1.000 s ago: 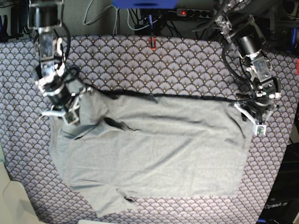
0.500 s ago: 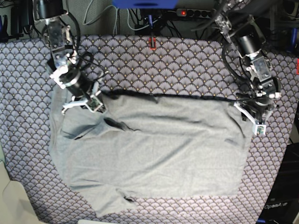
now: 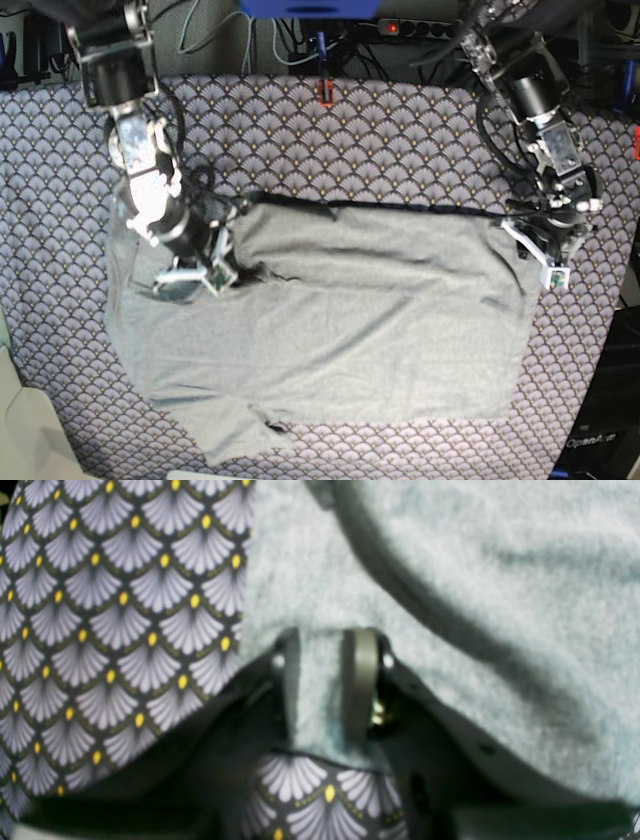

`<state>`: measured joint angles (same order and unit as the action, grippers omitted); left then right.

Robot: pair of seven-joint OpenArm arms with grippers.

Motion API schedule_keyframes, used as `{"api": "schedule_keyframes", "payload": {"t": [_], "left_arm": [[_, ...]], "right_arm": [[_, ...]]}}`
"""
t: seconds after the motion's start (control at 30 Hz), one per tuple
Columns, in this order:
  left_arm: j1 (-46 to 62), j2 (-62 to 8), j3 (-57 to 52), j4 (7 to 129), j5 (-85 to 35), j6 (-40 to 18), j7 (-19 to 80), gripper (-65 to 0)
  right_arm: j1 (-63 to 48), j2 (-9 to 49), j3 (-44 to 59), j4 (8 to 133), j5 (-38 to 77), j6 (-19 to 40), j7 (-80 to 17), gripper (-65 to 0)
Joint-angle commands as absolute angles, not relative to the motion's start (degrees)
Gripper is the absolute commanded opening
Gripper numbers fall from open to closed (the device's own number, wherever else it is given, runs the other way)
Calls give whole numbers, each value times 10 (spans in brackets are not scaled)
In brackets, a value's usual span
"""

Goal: Fold the T-shirt properly
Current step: 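Open the right gripper, release the fold, and raise it away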

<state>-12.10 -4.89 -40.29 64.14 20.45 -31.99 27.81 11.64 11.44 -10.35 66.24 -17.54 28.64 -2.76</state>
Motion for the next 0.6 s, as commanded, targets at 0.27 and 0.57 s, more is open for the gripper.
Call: {"api": "schedule_keyframes", "payload": {"t": [0.27,0.57], "left_arm": [[-111,-51,-402,641,225,-323,311,-496],[-101,-59,-402,641,225,-326,309,-496]], "right_arm": [[165,113,-45,713,-263,282,-13,-650],[0,109,7,860,-263,284,-13,-650]]}}
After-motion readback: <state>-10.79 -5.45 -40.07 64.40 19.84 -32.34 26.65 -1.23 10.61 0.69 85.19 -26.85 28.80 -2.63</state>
